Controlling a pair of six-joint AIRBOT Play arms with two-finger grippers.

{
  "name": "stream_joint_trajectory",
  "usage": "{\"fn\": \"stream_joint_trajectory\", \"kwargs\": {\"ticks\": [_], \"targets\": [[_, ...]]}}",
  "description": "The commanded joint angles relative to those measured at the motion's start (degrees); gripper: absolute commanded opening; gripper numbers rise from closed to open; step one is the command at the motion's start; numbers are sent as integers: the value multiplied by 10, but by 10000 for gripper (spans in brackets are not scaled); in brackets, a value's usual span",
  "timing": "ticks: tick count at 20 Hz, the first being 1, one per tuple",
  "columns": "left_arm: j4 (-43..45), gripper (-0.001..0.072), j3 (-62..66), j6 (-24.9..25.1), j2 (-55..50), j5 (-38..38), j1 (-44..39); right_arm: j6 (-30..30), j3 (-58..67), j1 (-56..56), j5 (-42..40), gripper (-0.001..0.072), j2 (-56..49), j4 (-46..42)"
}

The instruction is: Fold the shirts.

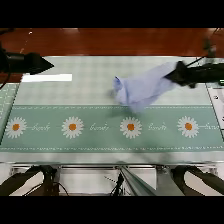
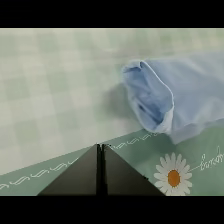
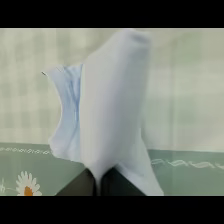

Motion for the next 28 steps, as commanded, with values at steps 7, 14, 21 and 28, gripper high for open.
{"fn": "stream_joint_trajectory", "kwargs": {"ticks": [7,14,21,28], "targets": [[-7,24,0,2,-40,37,-65,32,120,-428,368,29,152,-263],[-7,24,0,19,-60,94,-76,17,118,-551,388,28,158,-412],[-7,24,0,36,-62,160,-76,14,74,-551,388,31,163,-502],[-7,24,0,38,-62,183,-75,-4,73,-551,388,231,180,-534]]}}
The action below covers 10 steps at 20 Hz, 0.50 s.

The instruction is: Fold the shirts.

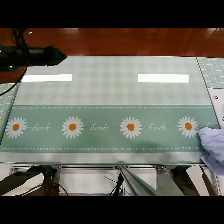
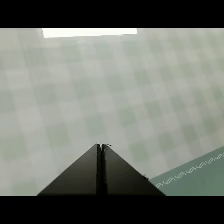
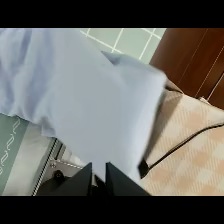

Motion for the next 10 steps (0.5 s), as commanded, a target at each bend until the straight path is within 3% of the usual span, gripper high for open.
{"fn": "stream_joint_trajectory", "kwargs": {"ticks": [1,2,5,8,9,10], "targets": [[0,24,0,2,0,13,0,-8,-1,0,2,351,6,-4],[0,24,0,2,0,13,0,-13,-1,0,1,431,6,10],[0,24,0,2,0,3,0,-26,-1,0,-28,441,5,94],[0,40,1,3,1,-42,0,-50,-1,0,-68,440,5,236],[0,167,1,19,1,-65,-1,-59,-1,0,-85,439,2,304],[0,410,1,35,1,-87,-2,-73,-1,10,-101,440,-1,369]]}}
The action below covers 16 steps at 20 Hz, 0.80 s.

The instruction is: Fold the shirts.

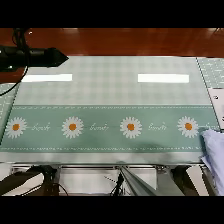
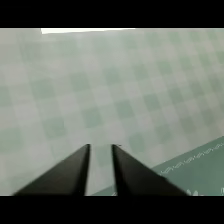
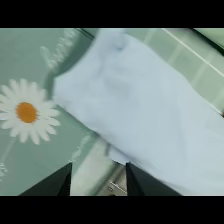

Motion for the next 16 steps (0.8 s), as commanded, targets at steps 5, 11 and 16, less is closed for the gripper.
{"fn": "stream_joint_trajectory", "kwargs": {"ticks": [5,11,16], "targets": [[191,595,18,-39,15,-155,-54,-64,0,247,-71,526,-38,116],[364,720,30,-170,20,-165,-142,-15,0,553,-191,613,-100,-17],[364,720,30,-176,9,-170,-144,-16,0,630,-184,611,-144,-38]]}}
